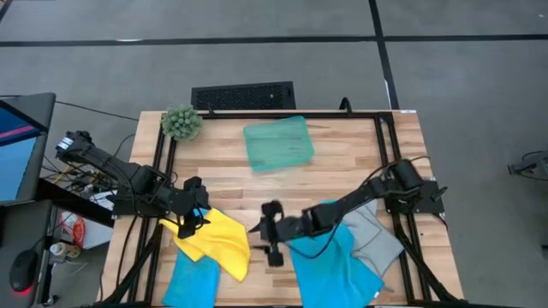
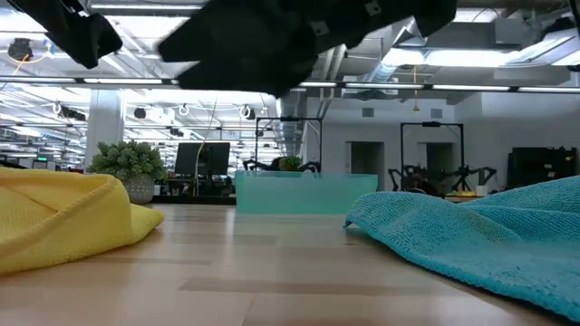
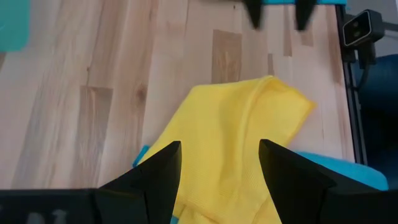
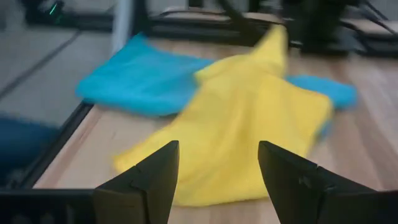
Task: Fold microfiber towels
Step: Fold the yellow microfiber towel
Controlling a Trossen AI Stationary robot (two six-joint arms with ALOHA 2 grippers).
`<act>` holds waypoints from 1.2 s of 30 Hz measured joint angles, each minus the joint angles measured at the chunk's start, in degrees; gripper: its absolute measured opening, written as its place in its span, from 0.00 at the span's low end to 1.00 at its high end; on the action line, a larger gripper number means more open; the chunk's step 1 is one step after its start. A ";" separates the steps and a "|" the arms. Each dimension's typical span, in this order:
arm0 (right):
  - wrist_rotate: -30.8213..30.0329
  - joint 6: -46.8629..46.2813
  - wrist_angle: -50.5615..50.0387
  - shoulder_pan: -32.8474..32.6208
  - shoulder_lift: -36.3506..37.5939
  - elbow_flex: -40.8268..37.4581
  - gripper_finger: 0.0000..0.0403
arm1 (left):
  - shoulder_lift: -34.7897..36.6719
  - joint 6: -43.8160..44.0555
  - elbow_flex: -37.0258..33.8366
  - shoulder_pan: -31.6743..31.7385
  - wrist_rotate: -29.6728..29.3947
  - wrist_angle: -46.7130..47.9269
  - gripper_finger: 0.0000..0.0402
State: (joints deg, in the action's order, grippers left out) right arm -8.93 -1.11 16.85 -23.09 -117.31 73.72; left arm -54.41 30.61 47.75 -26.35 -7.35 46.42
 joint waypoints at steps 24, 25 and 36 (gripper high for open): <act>-0.13 -3.16 -18.98 -5.89 -25.61 33.96 0.61 | 0.00 4.18 -0.02 0.00 0.68 0.17 0.52; -0.16 -4.02 -19.84 -5.74 -25.62 33.96 0.61 | 0.00 4.16 -0.02 0.00 0.68 0.17 0.52; 0.00 -4.96 -25.58 -5.77 -25.60 34.05 0.61 | 0.00 3.57 -0.04 0.00 0.63 0.17 0.52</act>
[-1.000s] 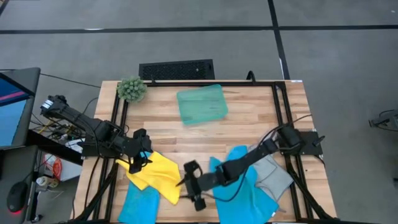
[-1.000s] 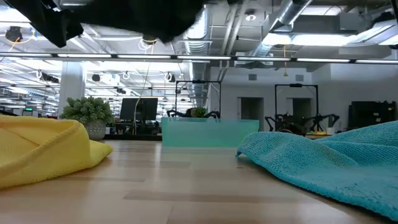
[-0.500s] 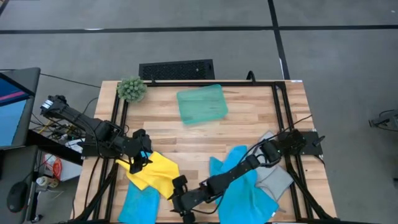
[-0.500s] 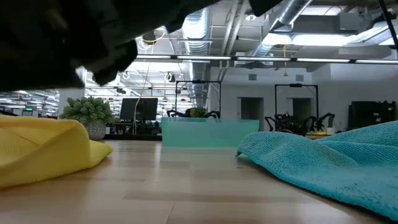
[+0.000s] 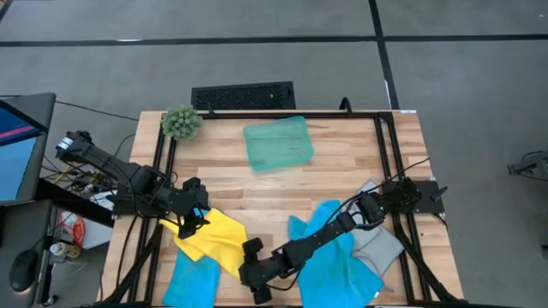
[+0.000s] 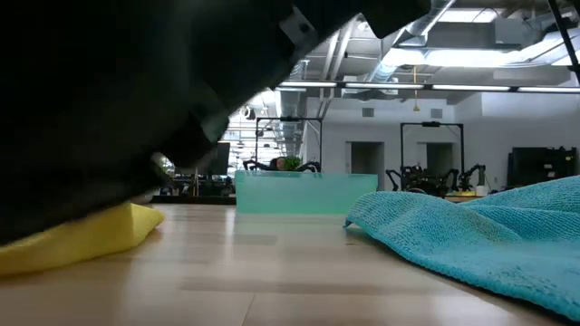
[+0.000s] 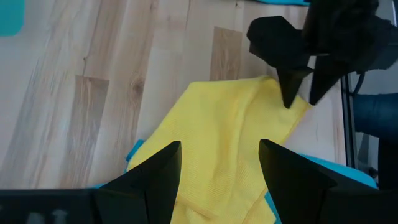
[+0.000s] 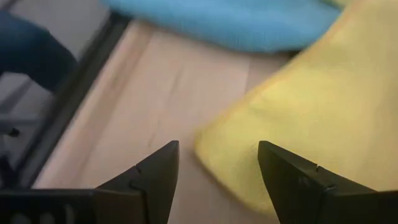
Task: Fold microfiber towels
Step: Fold the yellow microfiber towel
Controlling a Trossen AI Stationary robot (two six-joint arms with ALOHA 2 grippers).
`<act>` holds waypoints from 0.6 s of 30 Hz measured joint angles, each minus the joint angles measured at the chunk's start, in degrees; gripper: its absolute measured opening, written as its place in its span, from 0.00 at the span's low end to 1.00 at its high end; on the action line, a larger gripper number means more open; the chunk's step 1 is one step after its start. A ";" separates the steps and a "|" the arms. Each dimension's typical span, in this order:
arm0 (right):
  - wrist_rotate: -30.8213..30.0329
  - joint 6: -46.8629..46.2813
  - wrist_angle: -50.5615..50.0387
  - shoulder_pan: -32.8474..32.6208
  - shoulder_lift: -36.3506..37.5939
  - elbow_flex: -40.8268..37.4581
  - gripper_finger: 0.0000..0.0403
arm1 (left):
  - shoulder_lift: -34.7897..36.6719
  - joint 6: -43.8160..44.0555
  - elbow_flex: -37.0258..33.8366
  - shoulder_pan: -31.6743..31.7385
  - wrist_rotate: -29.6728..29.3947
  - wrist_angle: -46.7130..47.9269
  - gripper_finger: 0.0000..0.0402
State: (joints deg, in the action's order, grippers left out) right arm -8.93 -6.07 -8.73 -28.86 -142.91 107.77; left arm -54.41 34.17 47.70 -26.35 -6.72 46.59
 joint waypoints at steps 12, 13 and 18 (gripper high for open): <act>-1.25 0.46 -3.49 0.21 0.26 0.13 0.36 | 0.00 0.60 -0.02 0.00 -1.35 -0.04 0.52; -1.23 0.49 -3.79 0.20 0.31 0.13 0.29 | 0.00 0.96 -0.01 0.00 -1.37 -0.06 0.52; 0.57 0.53 -4.67 0.00 0.68 0.13 0.03 | -0.23 0.97 0.00 0.00 -1.48 -0.73 0.52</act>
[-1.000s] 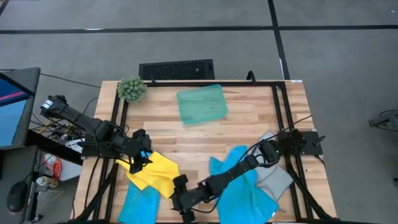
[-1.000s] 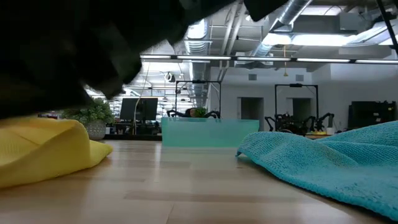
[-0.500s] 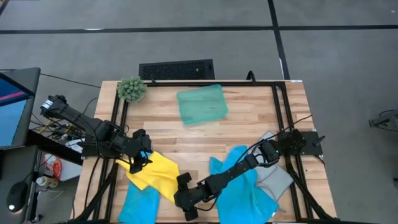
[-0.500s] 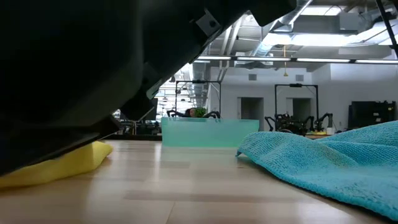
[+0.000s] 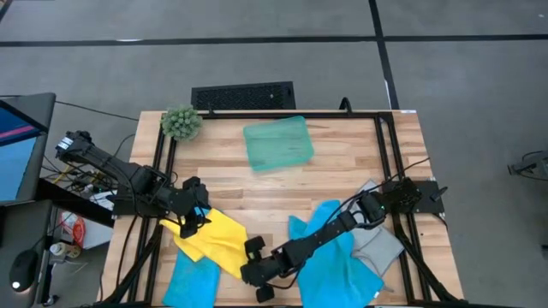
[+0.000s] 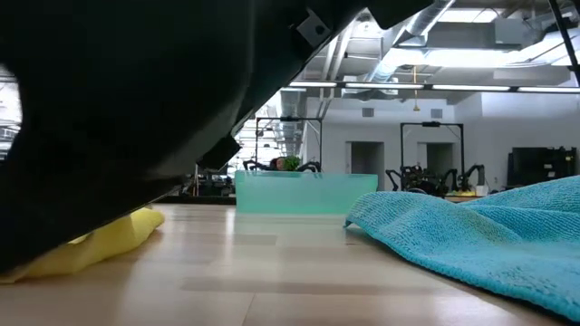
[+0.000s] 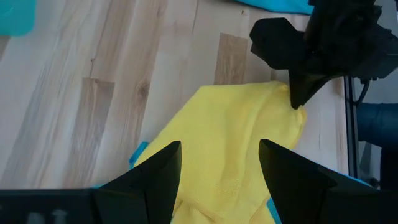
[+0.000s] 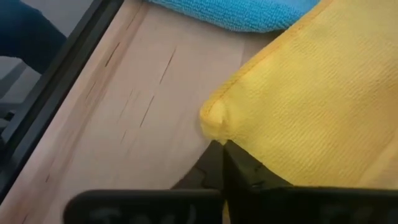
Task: Fold microfiber towels
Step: Fold the yellow microfiber towel
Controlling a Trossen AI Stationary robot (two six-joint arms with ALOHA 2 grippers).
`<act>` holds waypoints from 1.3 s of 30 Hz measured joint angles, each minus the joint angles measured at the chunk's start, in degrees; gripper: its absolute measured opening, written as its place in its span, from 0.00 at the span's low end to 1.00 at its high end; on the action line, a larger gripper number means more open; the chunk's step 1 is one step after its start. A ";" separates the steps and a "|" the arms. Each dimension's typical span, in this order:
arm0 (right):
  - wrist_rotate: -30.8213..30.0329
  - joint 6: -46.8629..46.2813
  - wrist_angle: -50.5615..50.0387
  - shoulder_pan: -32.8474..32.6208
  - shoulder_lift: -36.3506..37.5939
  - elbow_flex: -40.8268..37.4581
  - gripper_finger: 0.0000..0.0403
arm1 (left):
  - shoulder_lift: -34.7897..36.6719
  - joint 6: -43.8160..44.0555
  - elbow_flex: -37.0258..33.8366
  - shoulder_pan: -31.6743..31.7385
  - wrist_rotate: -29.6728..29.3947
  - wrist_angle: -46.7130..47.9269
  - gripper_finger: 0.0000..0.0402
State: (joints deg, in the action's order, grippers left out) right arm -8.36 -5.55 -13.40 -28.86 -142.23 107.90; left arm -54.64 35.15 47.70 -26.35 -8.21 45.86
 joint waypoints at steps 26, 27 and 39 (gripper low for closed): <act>0.49 -6.19 -3.97 -0.95 0.24 -0.05 0.07 | -21.63 -5.54 -0.01 -22.32 -12.80 0.74 0.52; 0.79 -6.51 -3.97 -0.90 0.24 -0.07 0.07 | -22.84 -5.15 -0.02 -23.14 -12.83 0.72 0.52; 0.70 -7.59 -3.62 -0.90 0.24 -0.12 0.08 | -34.78 -3.86 0.17 -26.27 -12.84 0.95 0.52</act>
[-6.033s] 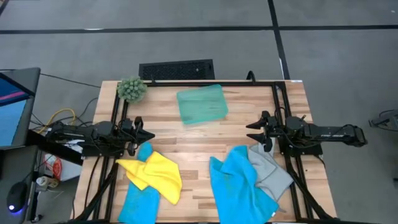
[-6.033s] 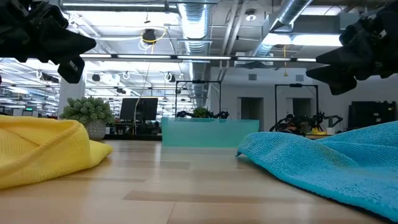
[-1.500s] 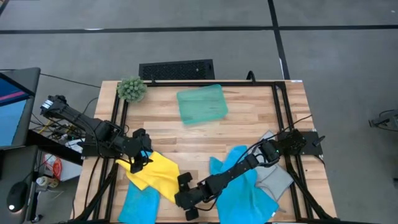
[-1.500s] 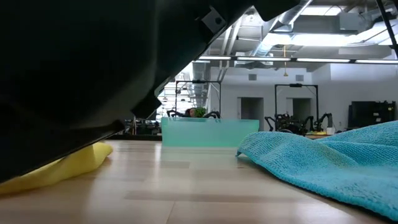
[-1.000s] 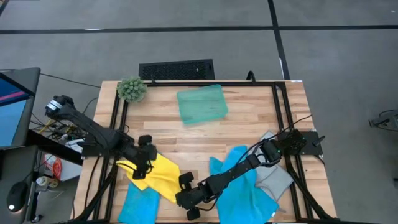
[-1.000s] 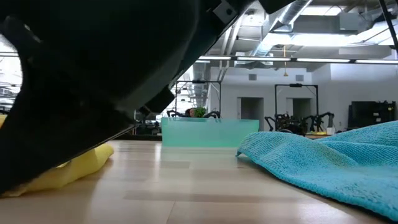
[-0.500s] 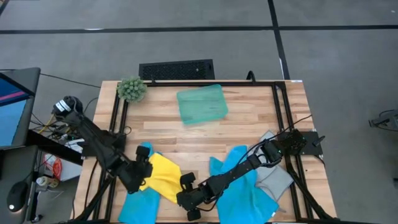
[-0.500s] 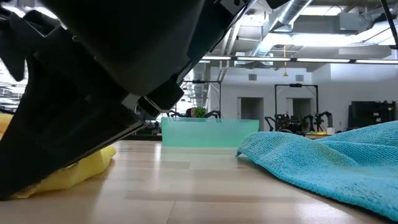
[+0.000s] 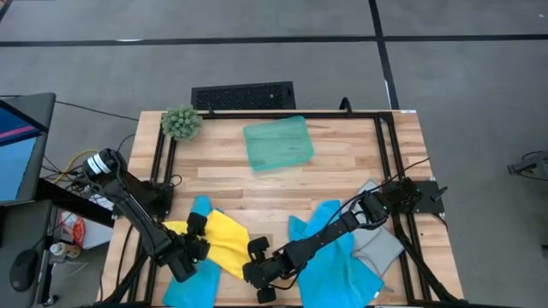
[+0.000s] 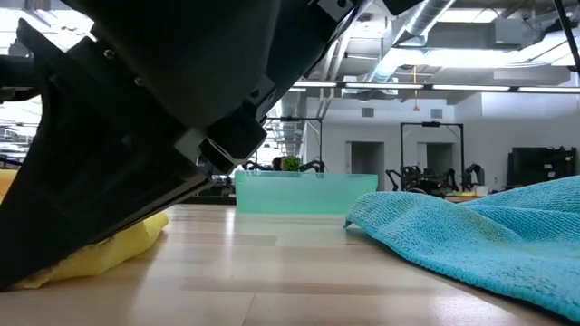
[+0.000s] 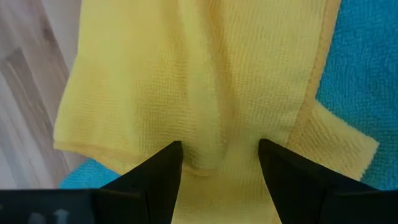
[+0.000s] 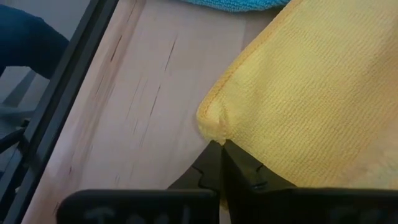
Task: Fold microfiber towels
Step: Fold the yellow microfiber towel
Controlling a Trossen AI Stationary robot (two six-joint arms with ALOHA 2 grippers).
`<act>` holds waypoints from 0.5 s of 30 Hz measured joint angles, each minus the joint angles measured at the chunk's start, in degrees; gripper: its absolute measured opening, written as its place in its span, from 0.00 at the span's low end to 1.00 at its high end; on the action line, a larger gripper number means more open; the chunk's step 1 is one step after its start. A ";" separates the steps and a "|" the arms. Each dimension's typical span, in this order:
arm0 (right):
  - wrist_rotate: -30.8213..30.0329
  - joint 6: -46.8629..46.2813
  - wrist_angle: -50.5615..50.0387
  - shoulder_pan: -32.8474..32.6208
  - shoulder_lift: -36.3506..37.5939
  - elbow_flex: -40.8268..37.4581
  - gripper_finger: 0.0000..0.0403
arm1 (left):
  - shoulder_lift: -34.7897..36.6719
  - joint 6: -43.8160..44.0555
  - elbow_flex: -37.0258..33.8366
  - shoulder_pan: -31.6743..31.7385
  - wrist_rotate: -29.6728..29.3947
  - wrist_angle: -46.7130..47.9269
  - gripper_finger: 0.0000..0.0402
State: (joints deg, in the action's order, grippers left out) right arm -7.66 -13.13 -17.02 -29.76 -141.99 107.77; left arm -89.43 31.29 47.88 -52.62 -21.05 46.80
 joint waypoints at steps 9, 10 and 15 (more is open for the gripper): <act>-0.07 -0.12 0.37 0.00 0.00 -0.05 0.07 | 3.25 0.02 2.49 0.07 -0.91 0.22 0.52; -0.07 -0.12 0.60 0.00 0.00 -0.05 0.07 | 3.45 0.00 2.66 0.07 -1.34 0.24 0.52; 0.24 -0.12 1.20 0.24 -0.04 -0.07 0.08 | 2.47 -0.09 2.56 0.09 -1.96 -0.06 0.52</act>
State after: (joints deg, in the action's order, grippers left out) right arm -7.42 -13.26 -15.81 -29.52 -142.04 107.70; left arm -86.95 31.20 50.43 -52.53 -23.01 46.75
